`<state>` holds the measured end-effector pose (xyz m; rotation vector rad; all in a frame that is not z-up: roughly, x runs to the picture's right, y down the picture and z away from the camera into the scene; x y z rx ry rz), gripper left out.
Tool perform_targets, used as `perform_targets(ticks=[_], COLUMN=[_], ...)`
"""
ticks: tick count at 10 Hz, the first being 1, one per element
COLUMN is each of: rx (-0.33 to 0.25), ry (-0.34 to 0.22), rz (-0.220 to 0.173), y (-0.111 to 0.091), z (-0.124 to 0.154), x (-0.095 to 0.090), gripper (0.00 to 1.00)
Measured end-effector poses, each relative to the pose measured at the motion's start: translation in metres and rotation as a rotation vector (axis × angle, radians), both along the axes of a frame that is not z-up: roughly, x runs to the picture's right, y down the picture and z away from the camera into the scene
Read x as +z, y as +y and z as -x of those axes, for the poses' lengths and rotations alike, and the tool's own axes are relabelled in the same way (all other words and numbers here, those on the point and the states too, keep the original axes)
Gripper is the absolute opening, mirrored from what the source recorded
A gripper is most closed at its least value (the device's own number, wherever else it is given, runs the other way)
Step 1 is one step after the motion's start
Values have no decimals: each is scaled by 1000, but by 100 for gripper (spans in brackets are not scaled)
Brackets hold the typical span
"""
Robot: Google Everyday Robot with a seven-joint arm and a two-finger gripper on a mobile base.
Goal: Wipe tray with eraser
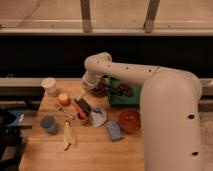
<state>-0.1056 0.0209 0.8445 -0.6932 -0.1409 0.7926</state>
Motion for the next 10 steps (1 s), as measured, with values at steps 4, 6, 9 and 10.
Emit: perform_targets(ticks=[4,6,9,10], rx=[4,4,19,14], ry=[26,41,78,92], rz=[60,83,111,120], y=[26,35,44,50], z=[9,15,6,8], x=[16,22,32,35], gripper=[78,78,78,78])
